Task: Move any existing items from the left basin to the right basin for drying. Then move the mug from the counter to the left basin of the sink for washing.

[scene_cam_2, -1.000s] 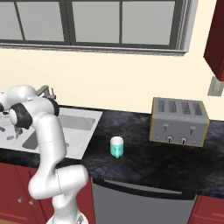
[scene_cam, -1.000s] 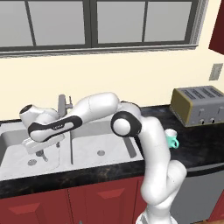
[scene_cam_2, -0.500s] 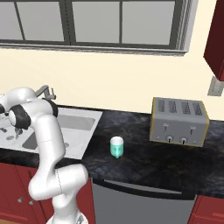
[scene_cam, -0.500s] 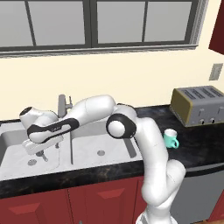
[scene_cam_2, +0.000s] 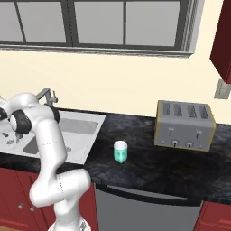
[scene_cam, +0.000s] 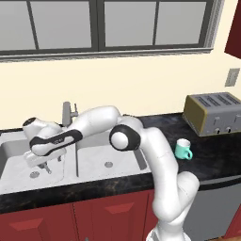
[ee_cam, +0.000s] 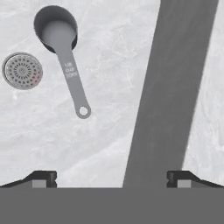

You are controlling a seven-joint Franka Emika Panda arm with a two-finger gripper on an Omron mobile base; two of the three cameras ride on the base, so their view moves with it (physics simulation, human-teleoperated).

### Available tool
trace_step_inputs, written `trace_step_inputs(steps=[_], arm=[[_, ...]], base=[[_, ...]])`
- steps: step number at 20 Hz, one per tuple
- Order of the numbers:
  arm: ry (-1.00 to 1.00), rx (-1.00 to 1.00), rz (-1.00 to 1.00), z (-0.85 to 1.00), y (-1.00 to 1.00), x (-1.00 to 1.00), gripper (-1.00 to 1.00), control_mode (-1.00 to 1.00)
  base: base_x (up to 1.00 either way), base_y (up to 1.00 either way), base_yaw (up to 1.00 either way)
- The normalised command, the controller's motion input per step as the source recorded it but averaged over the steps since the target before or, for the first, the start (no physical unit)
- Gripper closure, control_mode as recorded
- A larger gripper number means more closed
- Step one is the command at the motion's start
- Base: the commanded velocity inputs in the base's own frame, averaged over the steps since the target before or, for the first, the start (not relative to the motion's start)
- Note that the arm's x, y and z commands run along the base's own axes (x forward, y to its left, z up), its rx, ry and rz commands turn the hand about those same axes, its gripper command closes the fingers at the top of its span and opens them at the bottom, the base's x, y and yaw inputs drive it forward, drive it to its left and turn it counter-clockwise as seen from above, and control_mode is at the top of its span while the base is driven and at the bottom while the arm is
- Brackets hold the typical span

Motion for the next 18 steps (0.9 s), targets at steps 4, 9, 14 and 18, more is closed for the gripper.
trace_step_inputs(steps=[4, 9, 14, 18], arm=[[0.01, 0.03, 0.00, -0.23, 0.25, 0.14, -1.00, -1.00], [0.02, 0.01, 0.00, -0.16, 0.21, 0.18, -1.00, -1.00], [0.01, 0.00, 0.00, -0.15, 0.13, 0.26, -1.00, -1.00], [0.00, 0.00, 0.00, -0.13, 0.13, 0.27, -1.00, -1.00]], base=[[0.00, 0.00, 0.00], [0.00, 0.00, 0.00], [0.00, 0.00, 0.00], [0.00, 0.00, 0.00]])
